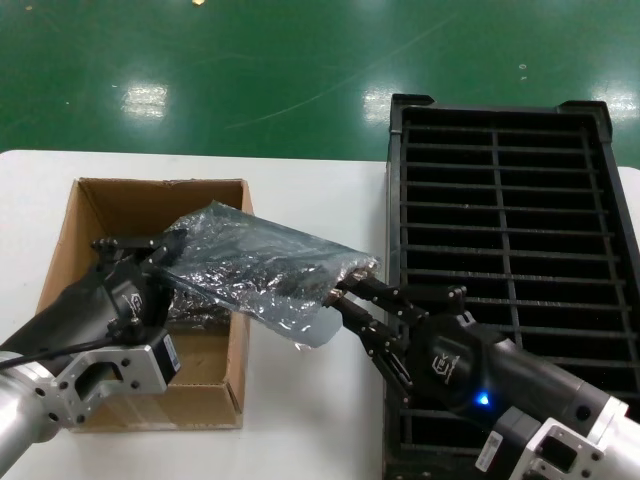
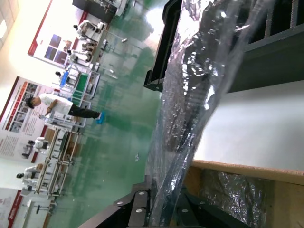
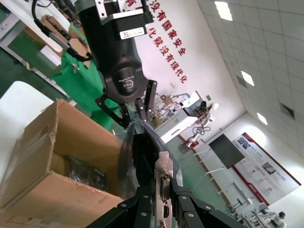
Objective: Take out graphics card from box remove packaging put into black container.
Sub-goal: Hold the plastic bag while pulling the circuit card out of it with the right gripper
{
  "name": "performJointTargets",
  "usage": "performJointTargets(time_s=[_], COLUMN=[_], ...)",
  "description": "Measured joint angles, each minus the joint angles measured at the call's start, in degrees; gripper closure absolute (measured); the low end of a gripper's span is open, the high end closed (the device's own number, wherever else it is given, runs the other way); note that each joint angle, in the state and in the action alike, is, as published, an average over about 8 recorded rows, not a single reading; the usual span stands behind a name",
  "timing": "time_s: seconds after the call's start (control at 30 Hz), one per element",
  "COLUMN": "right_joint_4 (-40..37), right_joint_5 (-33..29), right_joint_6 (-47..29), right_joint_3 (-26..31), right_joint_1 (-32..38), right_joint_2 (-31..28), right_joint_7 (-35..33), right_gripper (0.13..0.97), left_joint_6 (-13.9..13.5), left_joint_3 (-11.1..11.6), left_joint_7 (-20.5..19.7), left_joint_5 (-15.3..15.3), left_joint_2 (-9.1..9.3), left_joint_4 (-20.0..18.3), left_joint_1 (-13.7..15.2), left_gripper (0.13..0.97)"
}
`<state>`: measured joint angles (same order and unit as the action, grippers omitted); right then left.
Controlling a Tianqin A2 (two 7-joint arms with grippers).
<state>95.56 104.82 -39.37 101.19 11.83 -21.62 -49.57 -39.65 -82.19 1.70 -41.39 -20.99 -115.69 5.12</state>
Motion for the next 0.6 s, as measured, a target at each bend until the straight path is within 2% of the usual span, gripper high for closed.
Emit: performJointTargets(time_s=[0.2, 0.43, 0.6], right_joint_4=[0.81, 3.18, 5.91], right_joint_5=[0.53, 1.4, 2.02], right_joint_6=[0.06, 0.37, 0.79], right_joint_3=[-0.96, -2.8, -4.77], right_joint_1=[-0.52, -2.64, -4.95], right_joint_2=[-0.28, -1.7, -4.72], right_joint_7=[0.11, 1.88, 6.16], right_gripper=[0.908, 0.908, 0.908], left_joint_6=[-1.25, -2.02, -1.6], left_joint_3=[1.29, 3.71, 5.41], left_joint_7=[-1.27, -2.77, -3.46], left_joint_5=[3.1, 7.16, 9.27], left_joint_2=[1.64, 3.82, 5.23], left_joint_4=[0.61, 2.7, 4.26], left_joint_1=[0.72, 2.1, 3.42], left_gripper=[0.924, 0.936, 0.957])
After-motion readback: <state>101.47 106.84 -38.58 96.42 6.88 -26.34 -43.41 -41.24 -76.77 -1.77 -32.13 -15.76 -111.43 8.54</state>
